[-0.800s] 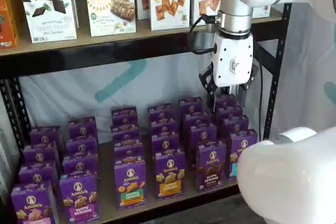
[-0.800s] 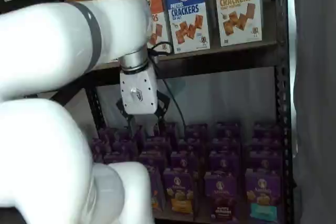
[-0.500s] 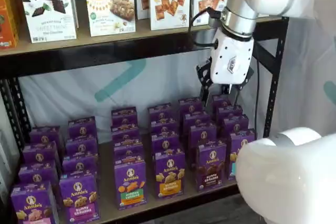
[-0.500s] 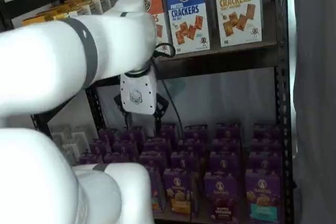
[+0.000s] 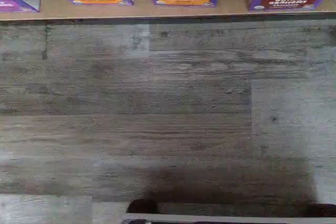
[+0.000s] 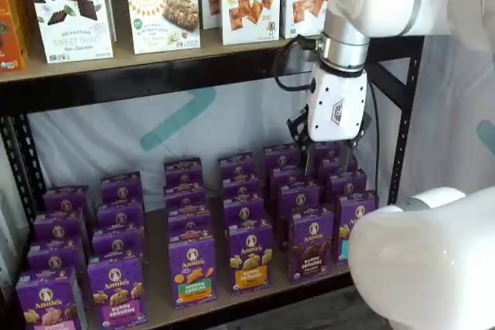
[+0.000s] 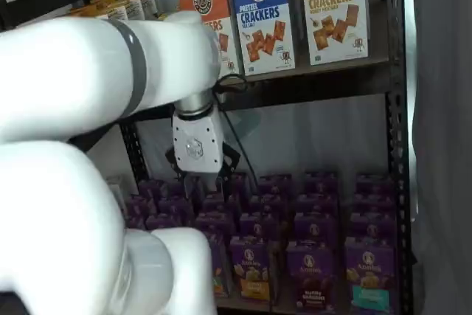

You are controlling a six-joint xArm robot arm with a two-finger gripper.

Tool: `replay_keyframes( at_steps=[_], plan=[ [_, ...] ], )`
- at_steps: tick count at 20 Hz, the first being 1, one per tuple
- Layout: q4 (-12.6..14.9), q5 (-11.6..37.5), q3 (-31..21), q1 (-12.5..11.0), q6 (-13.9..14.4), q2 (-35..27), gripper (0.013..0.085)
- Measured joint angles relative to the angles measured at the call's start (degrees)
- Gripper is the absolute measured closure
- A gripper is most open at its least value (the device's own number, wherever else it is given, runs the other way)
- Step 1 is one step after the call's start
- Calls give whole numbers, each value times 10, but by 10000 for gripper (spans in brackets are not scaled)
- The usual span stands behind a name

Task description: Pick up the purple box with a brown patch in the center, on the bottom shelf, the fifth box from the left

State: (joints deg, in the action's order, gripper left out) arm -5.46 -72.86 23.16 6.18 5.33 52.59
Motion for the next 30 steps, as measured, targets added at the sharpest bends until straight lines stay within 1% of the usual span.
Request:
replay_keyframes(
  at_steps=[5, 10, 13, 14, 17, 21, 27, 30],
  plan=[
    [24, 37, -10, 7, 12, -30, 130],
    [22, 88, -22, 3, 5, -68, 130],
    [47, 122, -30, 8, 21, -87, 130],
    [55, 135, -34, 8, 24, -92, 130],
    [88, 181, -44, 4, 40, -114, 130],
    [79, 218, -47, -12, 19, -146, 130],
    [66, 266, -45, -25, -1, -203, 130],
    [55, 306, -46, -35, -19, -241, 130]
  ],
)
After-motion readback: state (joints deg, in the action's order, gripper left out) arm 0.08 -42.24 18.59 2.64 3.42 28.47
